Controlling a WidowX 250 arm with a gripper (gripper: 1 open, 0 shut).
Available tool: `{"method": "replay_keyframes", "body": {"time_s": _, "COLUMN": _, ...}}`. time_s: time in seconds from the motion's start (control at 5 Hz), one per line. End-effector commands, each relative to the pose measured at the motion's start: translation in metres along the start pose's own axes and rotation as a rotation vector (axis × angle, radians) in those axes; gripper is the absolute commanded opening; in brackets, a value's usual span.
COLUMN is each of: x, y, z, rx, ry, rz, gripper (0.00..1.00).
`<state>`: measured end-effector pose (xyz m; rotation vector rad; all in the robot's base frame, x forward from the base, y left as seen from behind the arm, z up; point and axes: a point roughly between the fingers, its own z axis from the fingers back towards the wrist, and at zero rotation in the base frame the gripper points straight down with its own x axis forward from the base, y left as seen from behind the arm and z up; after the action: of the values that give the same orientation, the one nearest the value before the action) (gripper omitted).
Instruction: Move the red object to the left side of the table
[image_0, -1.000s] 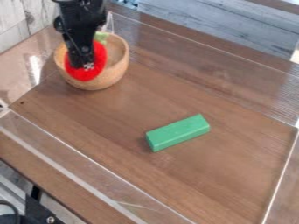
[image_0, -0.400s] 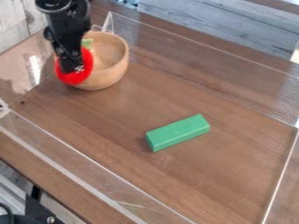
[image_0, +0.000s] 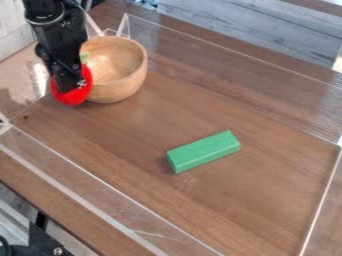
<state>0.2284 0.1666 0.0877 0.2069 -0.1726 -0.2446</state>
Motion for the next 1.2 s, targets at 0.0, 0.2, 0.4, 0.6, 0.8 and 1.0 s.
{"method": "replay_keyframes", "body": {"time_s": 0.0, "x": 0.013, "y": 0.007, "z": -0.003, "rx": 0.028, "ry": -0.031, "rz": 0.063, "gripper": 0.0}}
{"method": "replay_keyframes", "body": {"time_s": 0.2, "x": 0.02, "y": 0.002, "z": -0.017, "rx": 0.012, "ry": -0.029, "rz": 0.116, "gripper": 0.0}}
{"method": "replay_keyframes", "body": {"time_s": 0.4, "x": 0.031, "y": 0.021, "z": -0.029, "rx": 0.011, "ry": -0.011, "rz": 0.215, "gripper": 0.0}}
{"method": "replay_keyframes", "body": {"time_s": 0.6, "x": 0.04, "y": 0.037, "z": -0.04, "rx": 0.006, "ry": 0.009, "rz": 0.305, "gripper": 0.0}}
{"method": "replay_keyframes", "body": {"time_s": 0.8, "x": 0.04, "y": 0.043, "z": -0.044, "rx": -0.02, "ry": 0.009, "rz": 0.297, "gripper": 0.0}}
{"method": "replay_keyframes", "body": {"time_s": 1.0, "x": 0.036, "y": 0.041, "z": -0.042, "rx": -0.023, "ry": 0.032, "rz": 0.344, "gripper": 1.0}}
